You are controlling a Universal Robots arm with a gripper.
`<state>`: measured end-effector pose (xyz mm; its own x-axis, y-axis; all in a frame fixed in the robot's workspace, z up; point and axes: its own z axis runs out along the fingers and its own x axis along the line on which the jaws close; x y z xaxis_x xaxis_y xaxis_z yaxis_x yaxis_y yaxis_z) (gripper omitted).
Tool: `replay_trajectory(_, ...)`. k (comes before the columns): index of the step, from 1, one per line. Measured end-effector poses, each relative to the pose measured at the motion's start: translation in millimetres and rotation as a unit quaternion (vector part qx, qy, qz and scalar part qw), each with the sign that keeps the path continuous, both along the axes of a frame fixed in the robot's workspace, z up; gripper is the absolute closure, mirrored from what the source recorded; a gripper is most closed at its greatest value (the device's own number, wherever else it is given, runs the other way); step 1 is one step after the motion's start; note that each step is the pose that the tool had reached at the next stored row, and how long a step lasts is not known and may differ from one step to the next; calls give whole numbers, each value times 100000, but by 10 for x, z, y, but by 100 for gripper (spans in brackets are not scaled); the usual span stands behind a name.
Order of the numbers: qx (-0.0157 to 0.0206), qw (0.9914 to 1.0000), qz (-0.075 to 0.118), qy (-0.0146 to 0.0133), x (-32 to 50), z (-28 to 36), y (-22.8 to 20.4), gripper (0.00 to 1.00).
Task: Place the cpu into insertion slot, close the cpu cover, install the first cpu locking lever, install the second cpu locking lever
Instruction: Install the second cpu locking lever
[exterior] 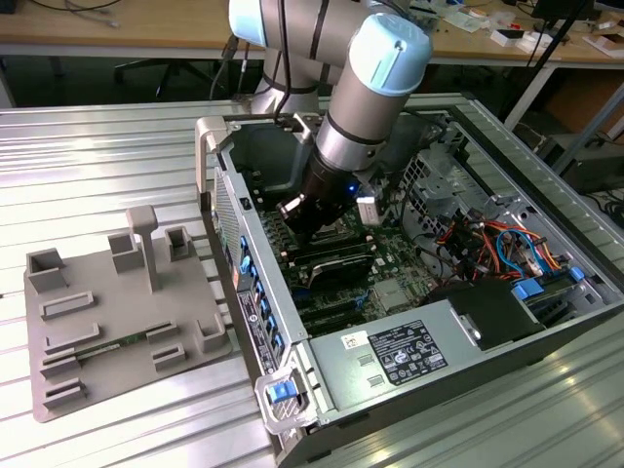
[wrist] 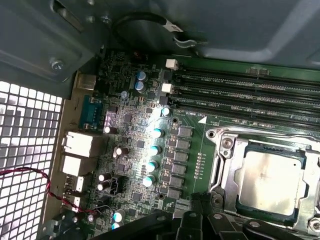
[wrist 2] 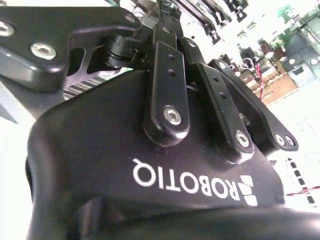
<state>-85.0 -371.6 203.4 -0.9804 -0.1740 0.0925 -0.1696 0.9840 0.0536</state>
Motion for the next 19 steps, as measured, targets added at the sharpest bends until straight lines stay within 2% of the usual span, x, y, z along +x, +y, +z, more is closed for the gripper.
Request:
replay_trajectory(2, 19, 100000, 4, 24, 1, 44, -1, 89)
replay_trajectory(5, 210, 100000, 2, 173, 69, 52, -1, 89)
replay_trajectory(10, 966, 99990, 0, 994, 341, 53, -1, 89)
replay_trajectory(11, 1051, 99989, 14, 1062, 376, 62, -1, 89)
replay_trajectory(13, 1132, 99987, 6, 1117, 398, 118, -1, 89)
replay_trajectory(16, 1461, 99983, -1, 1164, 407, 207, -1, 89)
replay_trajectory(19, 1529, 99982, 11, 1156, 408, 222, 0, 89)
